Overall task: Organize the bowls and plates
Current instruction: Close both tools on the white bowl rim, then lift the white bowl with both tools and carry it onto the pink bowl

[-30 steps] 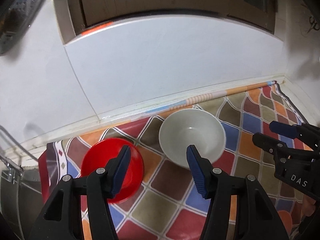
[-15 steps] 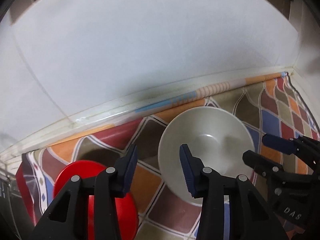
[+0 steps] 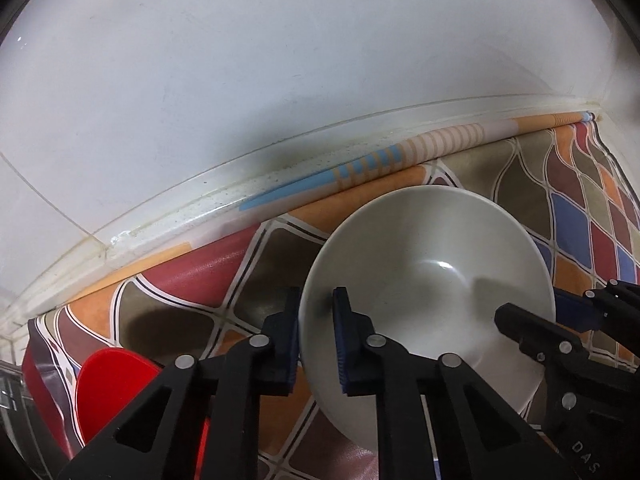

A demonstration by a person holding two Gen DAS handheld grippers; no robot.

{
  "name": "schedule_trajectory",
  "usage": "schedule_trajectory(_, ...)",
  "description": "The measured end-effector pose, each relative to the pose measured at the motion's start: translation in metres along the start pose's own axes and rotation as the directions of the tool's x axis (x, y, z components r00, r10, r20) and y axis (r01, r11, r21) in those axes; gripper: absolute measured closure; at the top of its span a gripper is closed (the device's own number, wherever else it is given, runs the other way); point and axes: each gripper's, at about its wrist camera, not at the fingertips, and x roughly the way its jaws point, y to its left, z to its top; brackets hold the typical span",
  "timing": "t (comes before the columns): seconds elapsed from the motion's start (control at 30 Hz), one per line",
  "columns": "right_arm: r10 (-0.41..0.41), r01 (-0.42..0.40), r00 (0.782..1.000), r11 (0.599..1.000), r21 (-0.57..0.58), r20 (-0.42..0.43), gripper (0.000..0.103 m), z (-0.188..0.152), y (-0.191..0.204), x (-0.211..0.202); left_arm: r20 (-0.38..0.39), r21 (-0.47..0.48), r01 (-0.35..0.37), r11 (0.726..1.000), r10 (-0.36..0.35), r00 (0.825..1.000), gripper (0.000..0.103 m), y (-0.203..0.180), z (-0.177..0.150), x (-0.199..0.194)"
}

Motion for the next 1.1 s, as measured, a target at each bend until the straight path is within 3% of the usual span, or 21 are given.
schedule_trajectory(0.4,-0.021,0.020,0.999,0.999,0.027,0.026,0.086,0.004,-0.002,-0.013,0.036,-0.022,0.033,0.999,-0.032,0.999,0.088,-0.002,-0.011,-0.029)
schedule_trajectory(0.77,-0.018,0.015,0.996,0.999,0.039,0.083,0.087,-0.011,-0.007,-0.072,0.132,-0.002,0.090,0.996,-0.089,0.987,0.088,-0.021,-0.037,-0.100)
schedule_trajectory(1.1,-0.015,0.009,0.992,0.999,0.053,0.122,0.087,-0.047,-0.015,-0.129,0.197,0.031,0.153,0.988,-0.156,0.968,0.088,-0.039,-0.074,-0.161)
